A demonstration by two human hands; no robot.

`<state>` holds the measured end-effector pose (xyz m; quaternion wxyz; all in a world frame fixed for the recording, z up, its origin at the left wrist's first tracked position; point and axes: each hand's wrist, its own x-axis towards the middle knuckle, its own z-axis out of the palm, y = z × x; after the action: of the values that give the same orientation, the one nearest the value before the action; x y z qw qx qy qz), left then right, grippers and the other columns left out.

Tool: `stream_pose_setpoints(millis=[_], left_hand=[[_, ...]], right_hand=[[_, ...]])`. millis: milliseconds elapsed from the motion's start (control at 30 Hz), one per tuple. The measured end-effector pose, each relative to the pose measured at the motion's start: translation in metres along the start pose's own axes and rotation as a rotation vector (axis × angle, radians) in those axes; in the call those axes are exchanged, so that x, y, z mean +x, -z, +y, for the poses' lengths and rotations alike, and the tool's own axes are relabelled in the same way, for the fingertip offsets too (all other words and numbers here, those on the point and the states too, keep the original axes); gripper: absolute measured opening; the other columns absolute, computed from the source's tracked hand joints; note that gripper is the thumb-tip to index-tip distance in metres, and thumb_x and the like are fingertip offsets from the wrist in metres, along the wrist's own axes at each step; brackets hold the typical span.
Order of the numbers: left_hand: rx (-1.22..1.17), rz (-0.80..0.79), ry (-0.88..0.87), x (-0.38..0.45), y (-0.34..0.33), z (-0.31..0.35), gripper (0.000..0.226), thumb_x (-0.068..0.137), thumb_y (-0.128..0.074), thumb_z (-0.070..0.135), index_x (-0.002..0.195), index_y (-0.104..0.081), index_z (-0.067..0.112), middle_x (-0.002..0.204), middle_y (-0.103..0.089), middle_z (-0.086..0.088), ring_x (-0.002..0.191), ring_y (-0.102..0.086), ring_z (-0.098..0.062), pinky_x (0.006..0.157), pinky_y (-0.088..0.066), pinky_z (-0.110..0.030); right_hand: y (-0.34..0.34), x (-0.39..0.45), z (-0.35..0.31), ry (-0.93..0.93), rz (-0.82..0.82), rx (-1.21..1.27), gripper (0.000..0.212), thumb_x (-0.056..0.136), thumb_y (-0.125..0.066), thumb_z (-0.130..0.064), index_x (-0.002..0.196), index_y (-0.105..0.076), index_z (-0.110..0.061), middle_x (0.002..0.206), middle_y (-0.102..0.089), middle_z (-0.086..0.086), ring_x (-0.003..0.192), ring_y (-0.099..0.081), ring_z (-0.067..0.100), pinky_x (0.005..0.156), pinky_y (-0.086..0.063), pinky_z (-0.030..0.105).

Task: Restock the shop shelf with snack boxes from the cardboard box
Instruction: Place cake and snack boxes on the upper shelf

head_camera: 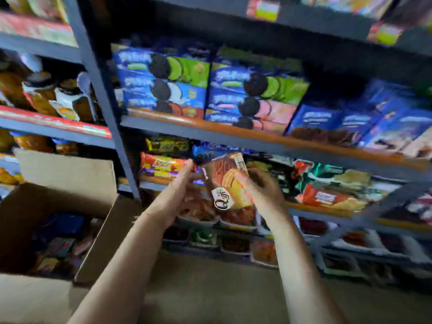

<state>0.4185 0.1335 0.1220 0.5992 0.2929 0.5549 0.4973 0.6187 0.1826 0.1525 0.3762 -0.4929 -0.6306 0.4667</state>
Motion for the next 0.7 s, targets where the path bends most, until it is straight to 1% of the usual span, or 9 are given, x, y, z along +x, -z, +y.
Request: stream_pose_setpoints(millis=[67, 100, 233, 300, 367, 467, 600, 667, 700], left_hand=[[0.064, -0.051, -0.148, -0.011, -0.037, 0.018, 0.074, 0.074, -0.060, 0.076, 0.120, -0.067, 0.019, 0.114, -0.071, -0.006, 0.104, -0.069, -0.023, 0.092, -0.053, -0.047], [0.077, -0.054, -0.208, -0.016, -0.054, 0.027, 0.067, 0.078, -0.068, 0.067, 0.123, -0.065, 0.019, 0.119, -0.070, -0.004, 0.110, -0.067, -0.022, 0.096, -0.052, -0.047], [0.075, -0.004, -0.398, -0.036, -0.113, 0.063, 0.026, 0.091, -0.068, 0.022, 0.112, -0.068, 0.008, 0.092, -0.073, 0.000, 0.084, -0.069, -0.012, 0.070, -0.055, -0.027], [0.068, -0.016, -0.432, -0.040, -0.136, 0.078, 0.024, 0.090, -0.070, 0.020, 0.111, -0.069, 0.008, 0.091, -0.075, 0.000, 0.082, -0.070, -0.012, 0.069, -0.056, -0.027], [0.085, -0.001, -0.458, -0.043, -0.155, 0.091, 0.026, 0.085, -0.076, 0.027, 0.108, -0.070, 0.017, 0.095, -0.076, 0.004, 0.087, -0.070, -0.010, 0.073, -0.055, -0.026], [0.106, 0.002, -0.505, -0.044, -0.178, 0.107, 0.031, 0.084, -0.074, 0.033, 0.114, -0.066, 0.029, 0.106, -0.074, 0.004, 0.095, -0.070, -0.008, 0.071, -0.052, -0.020], [0.151, -0.193, -0.568, -0.046, -0.207, 0.125, 0.063, 0.075, -0.082, 0.028, 0.132, -0.055, 0.026, 0.113, -0.067, -0.007, 0.090, -0.070, -0.012, 0.075, -0.059, -0.030], [0.135, -0.230, -0.616, -0.047, -0.218, 0.136, 0.060, 0.080, -0.075, 0.009, 0.134, -0.052, 0.020, 0.115, -0.066, -0.012, 0.088, -0.071, -0.012, 0.068, -0.058, -0.027], [0.134, -0.238, -0.648, -0.045, -0.221, 0.142, 0.058, 0.082, -0.073, 0.001, 0.133, -0.052, 0.019, 0.119, -0.065, -0.014, 0.089, -0.070, -0.013, 0.068, -0.058, -0.029]], right_hand=[[0.032, -0.005, -0.019, -0.015, 0.039, 0.022, 0.038, 0.086, -0.069, -0.050, 0.088, -0.071, -0.012, 0.082, -0.071, 0.006, 0.069, -0.062, 0.007, 0.069, -0.045, 0.029], [0.045, -0.009, -0.028, -0.013, 0.061, 0.045, 0.047, 0.088, -0.066, -0.053, 0.092, -0.069, -0.006, 0.089, -0.069, 0.012, 0.073, -0.062, 0.011, 0.070, -0.045, 0.031], [0.086, -0.019, -0.056, 0.012, 0.123, 0.089, 0.063, 0.092, -0.059, -0.053, 0.103, -0.061, 0.008, 0.101, -0.063, 0.026, 0.078, -0.061, 0.022, 0.069, -0.046, 0.026], [0.106, -0.022, -0.067, 0.021, 0.116, 0.098, 0.065, 0.093, -0.055, -0.054, 0.111, -0.060, 0.008, 0.115, -0.060, 0.026, 0.093, -0.059, 0.025, 0.088, -0.046, 0.036], [0.125, -0.025, -0.076, 0.030, 0.116, 0.085, 0.065, 0.094, -0.050, -0.058, 0.111, -0.063, 0.003, 0.114, -0.063, 0.023, 0.100, -0.061, 0.023, 0.094, -0.046, 0.040], [0.147, -0.025, -0.085, 0.077, 0.150, 0.091, 0.042, 0.092, -0.046, -0.063, 0.092, -0.068, -0.027, 0.092, -0.070, -0.011, 0.091, -0.064, 0.002, 0.080, -0.047, 0.021], [0.170, -0.017, -0.096, 0.128, 0.281, 0.191, 0.037, 0.096, -0.047, -0.056, 0.079, -0.065, -0.028, 0.077, -0.067, -0.019, 0.074, -0.062, -0.011, 0.067, -0.045, 0.009], [0.182, -0.013, -0.100, 0.167, 0.277, 0.203, 0.033, 0.095, -0.049, -0.056, 0.083, -0.066, -0.030, 0.080, -0.070, -0.018, 0.077, -0.063, -0.011, 0.078, -0.049, 0.010], [0.186, -0.012, -0.102, 0.195, 0.270, 0.203, 0.028, 0.093, -0.053, -0.056, 0.088, -0.067, -0.032, 0.086, -0.072, -0.015, 0.086, -0.066, -0.004, 0.089, -0.053, 0.022]])
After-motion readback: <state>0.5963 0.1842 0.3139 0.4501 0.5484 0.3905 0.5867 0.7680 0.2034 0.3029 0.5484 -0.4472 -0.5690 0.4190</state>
